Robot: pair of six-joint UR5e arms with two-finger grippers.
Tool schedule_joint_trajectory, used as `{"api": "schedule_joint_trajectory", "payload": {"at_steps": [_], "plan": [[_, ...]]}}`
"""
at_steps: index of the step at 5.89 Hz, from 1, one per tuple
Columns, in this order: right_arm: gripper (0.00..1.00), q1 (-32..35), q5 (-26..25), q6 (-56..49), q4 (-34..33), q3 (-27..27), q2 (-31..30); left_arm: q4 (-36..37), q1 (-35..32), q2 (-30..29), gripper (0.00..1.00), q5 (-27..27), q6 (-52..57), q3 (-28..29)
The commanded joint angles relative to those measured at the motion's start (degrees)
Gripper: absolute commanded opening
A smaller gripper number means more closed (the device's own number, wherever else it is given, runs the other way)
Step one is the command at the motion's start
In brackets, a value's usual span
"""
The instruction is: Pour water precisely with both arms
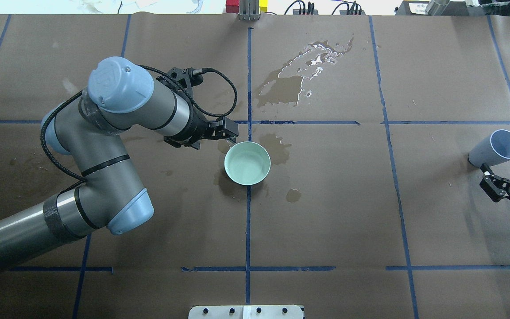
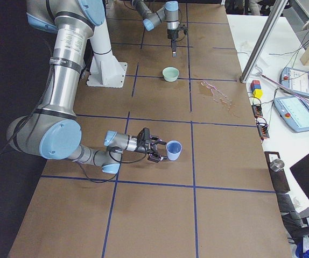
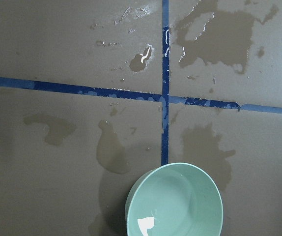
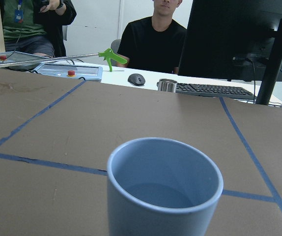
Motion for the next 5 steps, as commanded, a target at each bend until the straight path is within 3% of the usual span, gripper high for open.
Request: {"api": "schedule_joint_trajectory", "payload": {"at_steps": [1, 5], "plan": [[1.00, 0.06, -0.05, -0.05, 0.01, -0.11, 1.39, 0.00, -0.10, 0.09, 1.00, 0.03, 0.00, -0.51], [1.00, 0.58, -0.14, 0.47, 0.10, -1.77, 1.84, 0.09, -0.27, 0.27, 1.00, 0.03, 0.00, -0.69]]}}
